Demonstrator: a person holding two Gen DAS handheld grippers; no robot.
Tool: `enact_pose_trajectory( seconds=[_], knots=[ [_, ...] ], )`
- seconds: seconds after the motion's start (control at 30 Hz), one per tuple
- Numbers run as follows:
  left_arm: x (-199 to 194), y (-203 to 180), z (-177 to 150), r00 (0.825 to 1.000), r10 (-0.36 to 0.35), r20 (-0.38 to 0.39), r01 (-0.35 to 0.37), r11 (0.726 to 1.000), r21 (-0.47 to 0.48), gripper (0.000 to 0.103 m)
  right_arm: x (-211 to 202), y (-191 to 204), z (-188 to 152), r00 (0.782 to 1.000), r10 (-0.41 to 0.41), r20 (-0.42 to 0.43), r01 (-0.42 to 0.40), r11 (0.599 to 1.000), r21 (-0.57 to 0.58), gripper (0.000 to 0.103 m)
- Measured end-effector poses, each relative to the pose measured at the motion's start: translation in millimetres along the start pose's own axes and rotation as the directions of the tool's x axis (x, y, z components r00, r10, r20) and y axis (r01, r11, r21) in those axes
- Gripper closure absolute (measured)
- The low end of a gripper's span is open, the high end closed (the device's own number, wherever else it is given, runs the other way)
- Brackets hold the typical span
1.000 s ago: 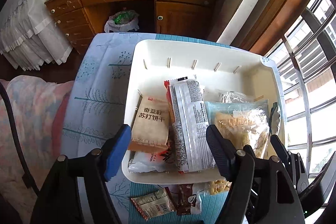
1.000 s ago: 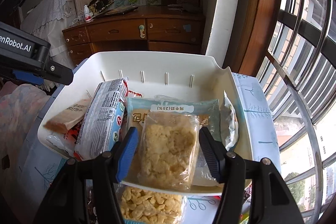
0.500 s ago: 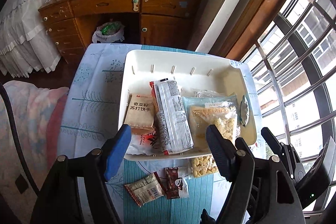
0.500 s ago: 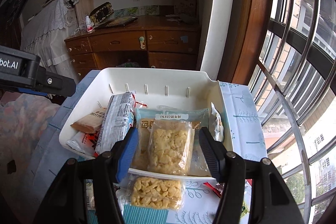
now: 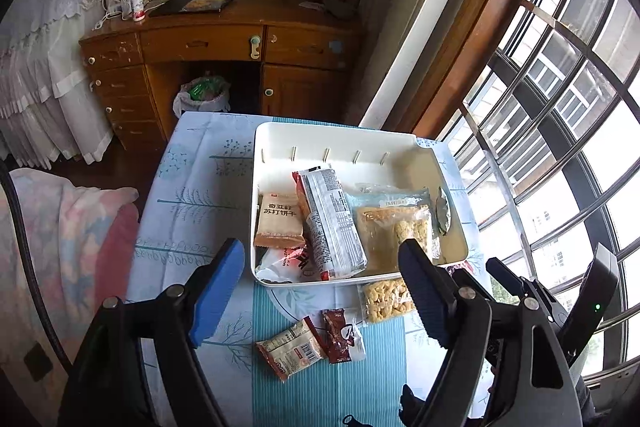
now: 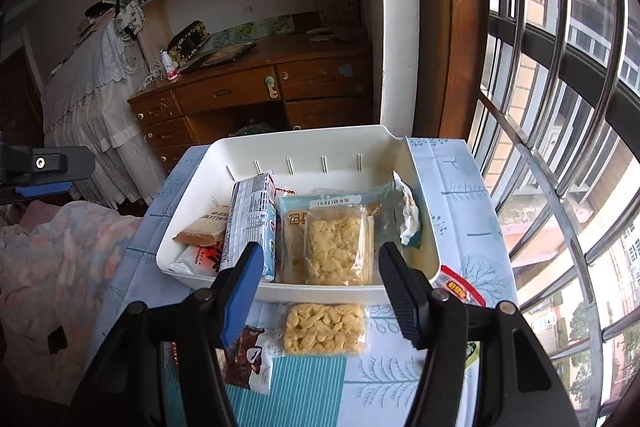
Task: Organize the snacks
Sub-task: 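Withdraw both tools from the white tray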
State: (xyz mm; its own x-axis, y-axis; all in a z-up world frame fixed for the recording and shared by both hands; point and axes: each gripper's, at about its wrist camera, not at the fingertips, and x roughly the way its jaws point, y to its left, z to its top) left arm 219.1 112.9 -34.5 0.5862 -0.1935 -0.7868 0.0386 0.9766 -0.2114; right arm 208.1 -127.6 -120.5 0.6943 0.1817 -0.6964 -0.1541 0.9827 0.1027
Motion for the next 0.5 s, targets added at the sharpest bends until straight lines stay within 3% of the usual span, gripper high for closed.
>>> enact_pose_trajectory(
  seconds=[0.17, 0.5],
  knots=[
    [-15, 3, -16, 0.997, 0.042, 0.061, -0.046, 0.997, 0.067, 0.019, -2, 0, -14, 0.999, 0.016, -0.049, -0.015, 1.0, 0.021, 0.043],
    [-6, 4, -44, 0.999, 0.041, 0.03, -0.047, 0.978, 0.204, 0.019, 7, 11, -51, 0.987, 0.078, -0.137, -0.068, 0.994, 0.08, 0.043]
  ],
)
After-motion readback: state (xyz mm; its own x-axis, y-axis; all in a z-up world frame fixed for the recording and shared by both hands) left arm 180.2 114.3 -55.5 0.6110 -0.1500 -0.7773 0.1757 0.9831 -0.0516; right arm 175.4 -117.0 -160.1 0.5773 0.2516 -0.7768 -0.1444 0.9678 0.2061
